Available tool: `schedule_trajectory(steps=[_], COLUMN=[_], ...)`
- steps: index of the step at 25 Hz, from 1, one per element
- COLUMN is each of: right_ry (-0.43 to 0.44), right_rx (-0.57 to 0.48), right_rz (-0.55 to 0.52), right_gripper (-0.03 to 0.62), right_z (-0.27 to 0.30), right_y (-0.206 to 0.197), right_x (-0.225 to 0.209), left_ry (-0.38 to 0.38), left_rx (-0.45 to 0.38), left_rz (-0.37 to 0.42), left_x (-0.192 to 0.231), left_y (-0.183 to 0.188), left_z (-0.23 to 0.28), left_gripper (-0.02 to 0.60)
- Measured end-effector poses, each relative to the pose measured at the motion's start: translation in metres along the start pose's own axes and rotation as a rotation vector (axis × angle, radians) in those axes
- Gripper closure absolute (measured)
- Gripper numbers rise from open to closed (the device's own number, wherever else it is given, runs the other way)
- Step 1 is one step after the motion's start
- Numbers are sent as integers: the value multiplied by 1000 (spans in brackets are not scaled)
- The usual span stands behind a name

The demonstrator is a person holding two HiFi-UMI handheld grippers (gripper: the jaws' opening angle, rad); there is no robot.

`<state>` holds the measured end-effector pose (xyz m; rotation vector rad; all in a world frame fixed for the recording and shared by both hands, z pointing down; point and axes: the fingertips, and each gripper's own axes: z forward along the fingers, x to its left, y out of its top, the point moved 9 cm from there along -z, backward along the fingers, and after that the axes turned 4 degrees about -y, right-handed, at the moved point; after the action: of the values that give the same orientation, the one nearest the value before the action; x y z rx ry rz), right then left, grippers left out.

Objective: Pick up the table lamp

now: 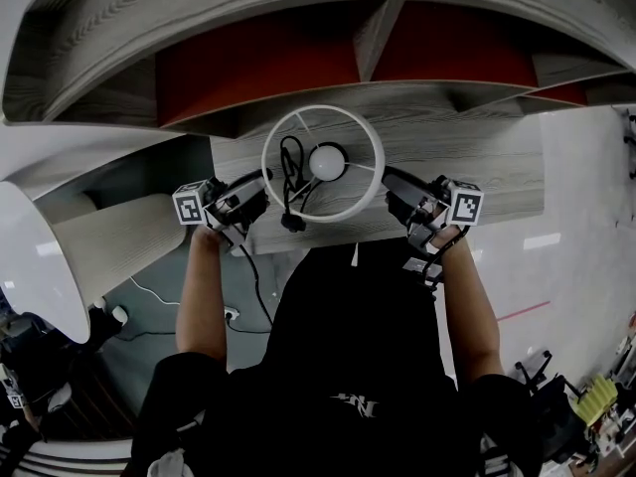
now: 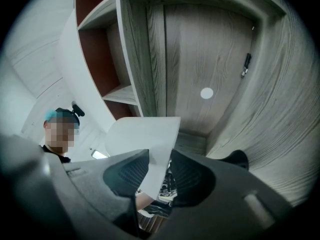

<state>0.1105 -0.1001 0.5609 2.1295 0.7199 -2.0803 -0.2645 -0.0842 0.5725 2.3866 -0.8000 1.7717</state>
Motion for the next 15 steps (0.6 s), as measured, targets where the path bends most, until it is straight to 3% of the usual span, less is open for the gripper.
schedule_trajectory(steps=[15], right_ry=[0], right_rx=[6], right_rz=[1], right_gripper=[455], right_z=[1], right_y=[0], right_x=[2], left_ry=[-2], left_rx=[-7], left_rz=[3], left_x=[-2], left_y=[3], left_z=[3], left_gripper=[472])
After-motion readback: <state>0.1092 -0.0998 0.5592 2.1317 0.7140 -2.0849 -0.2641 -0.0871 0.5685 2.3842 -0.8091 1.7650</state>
